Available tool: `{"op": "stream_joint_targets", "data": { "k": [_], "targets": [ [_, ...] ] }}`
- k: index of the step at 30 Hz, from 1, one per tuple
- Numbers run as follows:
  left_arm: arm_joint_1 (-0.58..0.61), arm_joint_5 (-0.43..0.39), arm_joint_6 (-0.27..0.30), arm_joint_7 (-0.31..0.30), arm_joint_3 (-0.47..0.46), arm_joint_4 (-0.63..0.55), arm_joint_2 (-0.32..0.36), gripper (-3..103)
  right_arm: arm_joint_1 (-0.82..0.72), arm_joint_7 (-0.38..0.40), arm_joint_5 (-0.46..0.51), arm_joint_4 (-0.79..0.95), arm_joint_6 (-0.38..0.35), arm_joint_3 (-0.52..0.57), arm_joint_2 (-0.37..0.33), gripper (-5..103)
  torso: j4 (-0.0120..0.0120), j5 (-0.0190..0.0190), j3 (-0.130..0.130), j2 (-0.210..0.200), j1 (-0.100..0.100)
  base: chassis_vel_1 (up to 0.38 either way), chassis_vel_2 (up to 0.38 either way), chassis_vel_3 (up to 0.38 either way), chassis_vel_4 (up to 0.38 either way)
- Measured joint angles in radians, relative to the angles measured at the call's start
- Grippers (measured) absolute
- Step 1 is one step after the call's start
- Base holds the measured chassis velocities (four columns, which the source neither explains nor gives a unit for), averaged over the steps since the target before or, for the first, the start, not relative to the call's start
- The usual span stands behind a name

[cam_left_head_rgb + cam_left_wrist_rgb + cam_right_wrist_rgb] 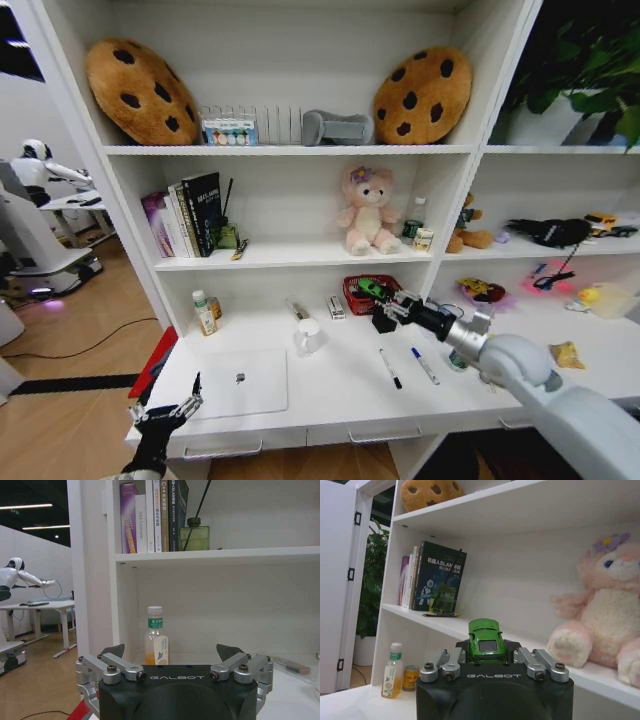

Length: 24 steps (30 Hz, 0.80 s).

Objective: Organize the objects on the table.

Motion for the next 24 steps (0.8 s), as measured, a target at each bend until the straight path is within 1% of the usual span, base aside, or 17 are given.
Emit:
{"op": "stream_joint_targets", "data": {
  "k": [2, 3, 5, 6, 7, 9, 10, 13, 14, 16, 17, 19, 20, 21, 23, 24],
  "targets": [
    [0.004, 0.007, 0.0, 0.0, 0.0, 0.0, -0.002, 100, 0.129, 0.009, 0.012, -0.05, -0.012, -0.097, -0.002, 36, -0.0001, 0.0, 0.0, 0.0, 0.0, 0.0, 0.0, 0.0, 0.0],
    [0.004, 0.007, 0.0, 0.0, 0.0, 0.0, -0.002, 100, 0.129, 0.009, 0.012, -0.05, -0.012, -0.097, -0.002, 36, -0.0001, 0.0, 0.0, 0.0, 0.0, 0.0, 0.0, 0.0, 0.0],
    [0.008, 0.012, -0.001, 0.001, -0.001, 0.0, -0.006, 100, 0.266, 0.015, 0.015, -0.1, -0.023, -0.197, 0.013, 36, 0.0, 0.0002, 0.0, 0.0, 0.0, 0.0, 0.0, 0.0, 0.0],
    [0.01, 0.015, -0.002, 0.001, -0.002, 0.0, -0.008, 100, 0.337, 0.02, 0.016, -0.127, -0.031, -0.253, 0.03, 36, 0.0004, -0.0003, 0.0, 0.0, 0.0, 0.0, 0.0, 0.0, 0.0],
    [0.01, 0.015, -0.002, 0.001, -0.002, 0.0, -0.008, 100, 0.337, 0.02, 0.016, -0.127, -0.031, -0.253, 0.03, 36, 0.0004, -0.0003, 0.0, 0.0, 0.0, 0.0, 0.0, 0.0, 0.0],
    [0.01, 0.021, -0.005, 0.002, -0.003, 0.005, -0.016, 100, 0.452, 0.036, 0.018, -0.181, -0.057, -0.355, 0.075, 36, 0.0004, 0.0001, 0.0, 0.0, 0.0, 0.0, 0.0, 0.0, 0.0],
    [0.01, 0.021, -0.005, 0.002, -0.003, 0.005, -0.016, 100, 0.452, 0.036, 0.018, -0.181, -0.057, -0.355, 0.075, 36, 0.0004, 0.0001, 0.0, 0.0, 0.0, 0.0, 0.0, 0.0, 0.0],
    [0.008, 0.03, -0.013, 0.004, -0.002, 0.019, -0.032, 100, 0.567, 0.058, 0.025, -0.258, -0.103, -0.469, 0.143, 36, 0.0, 0.0, 0.0, 0.0, 0.0, 0.0, 0.0, 0.0, 0.0],
    [0.008, 0.03, -0.013, 0.004, -0.002, 0.019, -0.032, 100, 0.567, 0.058, 0.025, -0.258, -0.103, -0.469, 0.143, 36, 0.0, 0.0, 0.0, 0.0, 0.0, 0.0, 0.0, 0.0, 0.0],
    [0.006, 0.037, -0.014, 0.007, 0.002, 0.026, -0.037, 100, 0.666, 0.063, 0.023, -0.339, -0.127, -0.564, 0.202, 36, 0.0, 0.0001, 0.0, 0.0, 0.0, 0.0, 0.0, 0.0, 0.0],
    [0.006, 0.037, -0.014, 0.007, 0.002, 0.026, -0.037, 100, 0.666, 0.063, 0.023, -0.339, -0.127, -0.564, 0.202, 36, 0.0, 0.0001, 0.0, 0.0, 0.0, 0.0, 0.0, 0.0, 0.0],
    [0.002, 0.038, -0.014, 0.007, 0.002, 0.033, -0.039, 100, 0.76, 0.066, 0.017, -0.424, -0.138, -0.634, 0.256, 36, 0.0006, -0.0002, 0.0, 0.0, 0.0, 0.0, 0.0, 0.0, 0.0],
    [0.0, 0.039, -0.014, 0.007, 0.002, 0.037, -0.04, 103, 0.791, 0.065, 0.014, -0.454, -0.14, -0.656, 0.275, 36, 0.0005, -0.0003, 0.0, 0.0, 0.0, 0.0, 0.0, 0.0, 0.0],
    [0.0, 0.039, -0.014, 0.007, 0.002, 0.037, -0.04, 103, 0.791, 0.065, 0.014, -0.454, -0.14, -0.656, 0.275, 36, 0.0005, -0.0003, 0.0, 0.0, 0.0, 0.0, 0.0, 0.0, 0.0],
    [-0.002, 0.041, -0.016, 0.007, 0.001, 0.046, -0.043, 97, 0.856, 0.051, 0.01, -0.516, -0.149, -0.705, 0.313, 36, 0.0001, -0.0003, 0.0, 0.0, 0.0, 0.0, 0.0, 0.0, 0.0],
    [-0.002, 0.041, -0.016, 0.007, 0.001, 0.046, -0.043, 97, 0.856, 0.051, 0.01, -0.516, -0.149, -0.705, 0.313, 36, 0.0001, -0.0003, 0.0, 0.0, 0.0, 0.0, 0.0, 0.0, 0.0]
  ]
}}
